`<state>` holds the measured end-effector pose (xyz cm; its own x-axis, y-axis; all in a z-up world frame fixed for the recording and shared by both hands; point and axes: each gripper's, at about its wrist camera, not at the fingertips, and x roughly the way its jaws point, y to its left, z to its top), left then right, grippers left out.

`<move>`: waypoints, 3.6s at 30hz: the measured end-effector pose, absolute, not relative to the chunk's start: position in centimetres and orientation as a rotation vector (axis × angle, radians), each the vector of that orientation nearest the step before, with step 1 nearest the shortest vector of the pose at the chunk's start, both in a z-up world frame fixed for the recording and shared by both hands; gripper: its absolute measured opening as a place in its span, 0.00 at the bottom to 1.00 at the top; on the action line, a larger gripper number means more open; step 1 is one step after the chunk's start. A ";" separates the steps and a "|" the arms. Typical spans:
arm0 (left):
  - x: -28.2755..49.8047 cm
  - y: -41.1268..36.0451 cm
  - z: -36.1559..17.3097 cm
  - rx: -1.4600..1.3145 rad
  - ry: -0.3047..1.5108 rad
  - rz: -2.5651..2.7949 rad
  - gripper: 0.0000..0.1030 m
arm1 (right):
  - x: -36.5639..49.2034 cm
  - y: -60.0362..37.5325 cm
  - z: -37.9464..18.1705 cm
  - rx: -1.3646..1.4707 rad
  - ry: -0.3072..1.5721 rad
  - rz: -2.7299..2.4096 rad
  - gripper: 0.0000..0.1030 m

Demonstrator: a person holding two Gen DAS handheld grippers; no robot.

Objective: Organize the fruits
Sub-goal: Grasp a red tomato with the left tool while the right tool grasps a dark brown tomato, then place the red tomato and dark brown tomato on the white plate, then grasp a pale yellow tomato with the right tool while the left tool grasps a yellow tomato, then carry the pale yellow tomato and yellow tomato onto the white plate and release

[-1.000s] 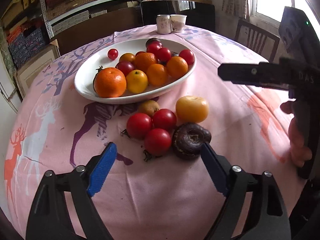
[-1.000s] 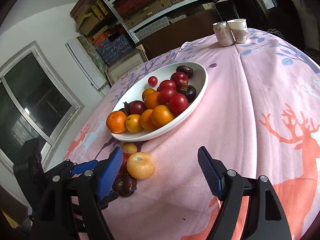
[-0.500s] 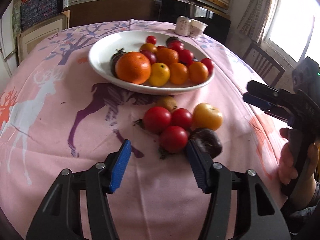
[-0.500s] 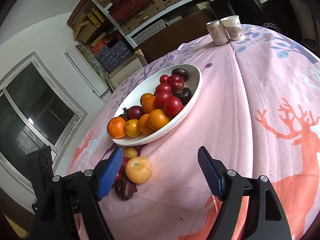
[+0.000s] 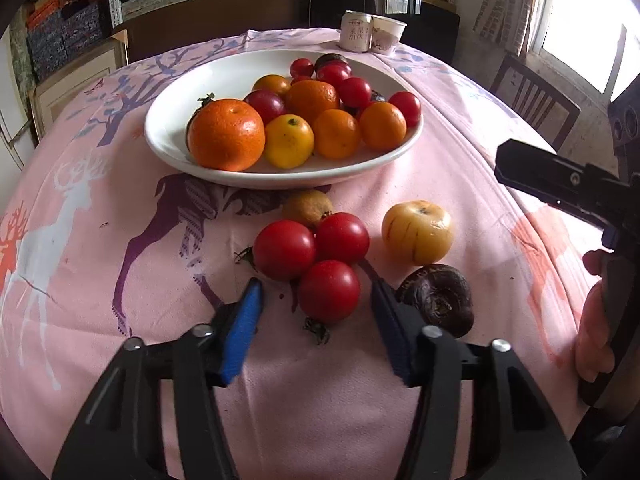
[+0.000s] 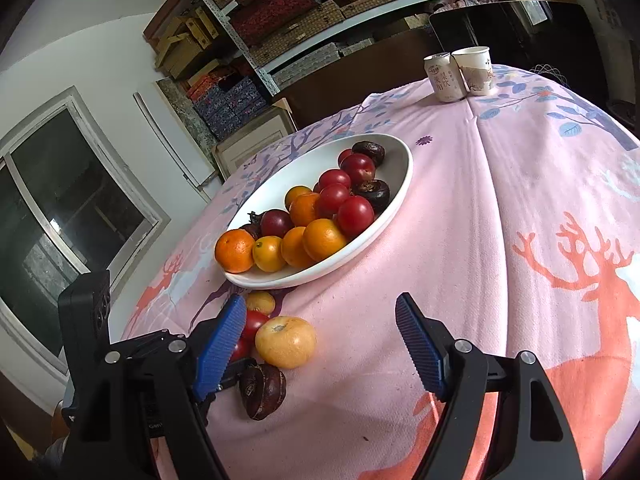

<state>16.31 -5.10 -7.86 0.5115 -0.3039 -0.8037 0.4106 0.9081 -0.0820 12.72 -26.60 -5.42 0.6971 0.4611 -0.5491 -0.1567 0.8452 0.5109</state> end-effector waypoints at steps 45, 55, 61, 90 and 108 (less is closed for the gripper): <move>19.9 -1.1 -1.6 -0.110 0.717 -0.442 0.27 | 19.6 -22.3 -1.7 0.359 0.810 0.474 0.39; 29.5 -3.0 -2.5 -0.091 0.796 -0.392 0.58 | 29.4 -22.4 -2.5 0.444 0.853 0.330 0.50; 25.2 -0.5 -1.6 -0.139 0.746 -0.410 0.72 | 24.7 -23.6 -2.2 0.433 0.789 0.360 0.59; 17.7 -1.3 -7.0 0.071 0.911 -0.444 0.67 | 14.9 -20.9 -7.2 0.266 0.908 0.507 0.41; 20.3 -0.4 -7.6 -0.097 0.954 -0.370 0.73 | 15.0 -23.1 -6.9 0.377 0.868 0.511 0.42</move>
<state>20.26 -0.37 -7.62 0.5209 -0.3504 -0.7784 0.2660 0.9331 -0.2421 15.01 -23.15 -6.92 0.5395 0.5665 -0.6230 -0.2696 0.8171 0.5095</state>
